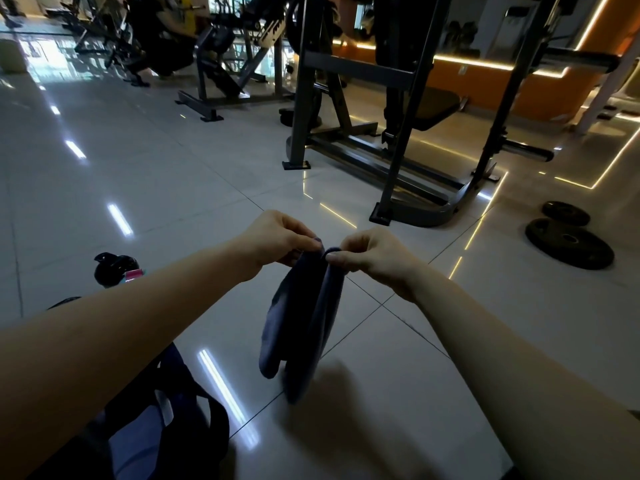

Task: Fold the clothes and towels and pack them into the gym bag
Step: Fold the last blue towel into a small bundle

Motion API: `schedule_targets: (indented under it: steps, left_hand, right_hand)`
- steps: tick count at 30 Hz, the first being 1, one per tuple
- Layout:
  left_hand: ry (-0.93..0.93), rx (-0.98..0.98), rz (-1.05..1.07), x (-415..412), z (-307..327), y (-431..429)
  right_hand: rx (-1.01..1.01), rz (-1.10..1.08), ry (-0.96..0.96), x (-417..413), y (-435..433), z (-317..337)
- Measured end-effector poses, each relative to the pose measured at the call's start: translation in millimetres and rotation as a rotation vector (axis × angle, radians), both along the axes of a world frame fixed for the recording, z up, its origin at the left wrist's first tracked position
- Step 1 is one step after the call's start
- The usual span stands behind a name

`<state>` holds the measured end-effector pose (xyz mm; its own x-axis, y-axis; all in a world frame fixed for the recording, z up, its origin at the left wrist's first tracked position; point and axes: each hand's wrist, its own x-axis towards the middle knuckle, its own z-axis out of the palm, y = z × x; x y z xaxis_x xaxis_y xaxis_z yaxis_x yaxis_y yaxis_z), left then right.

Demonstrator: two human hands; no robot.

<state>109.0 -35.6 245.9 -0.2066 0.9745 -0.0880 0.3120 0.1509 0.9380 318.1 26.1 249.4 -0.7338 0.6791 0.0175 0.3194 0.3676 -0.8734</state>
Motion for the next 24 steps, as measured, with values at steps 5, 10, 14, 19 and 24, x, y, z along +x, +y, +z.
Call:
schedule_targets:
  steps: [5, 10, 14, 19, 24]
  left_hand:
    - [-0.038, -0.02, -0.029, -1, 2, -1]
    - [-0.052, 0.002, -0.07, 3, 4, -4]
    - [-0.081, 0.018, -0.082, 10, 5, -7]
    - [-0.089, -0.014, -0.1, 13, 2, -7]
    - [-0.127, -0.013, -0.146, 15, 4, -9]
  right_hand:
    - [0.076, 0.0, -0.011, -2, -1, 0]
    - [0.059, 0.079, -0.047, -3, -4, 11]
    - [0.117, 0.021, 0.018, -4, -4, 11]
    - [0.173, 0.005, -0.027, -2, -3, 11]
    - [0.193, -0.113, 0.02, -3, -5, 8]
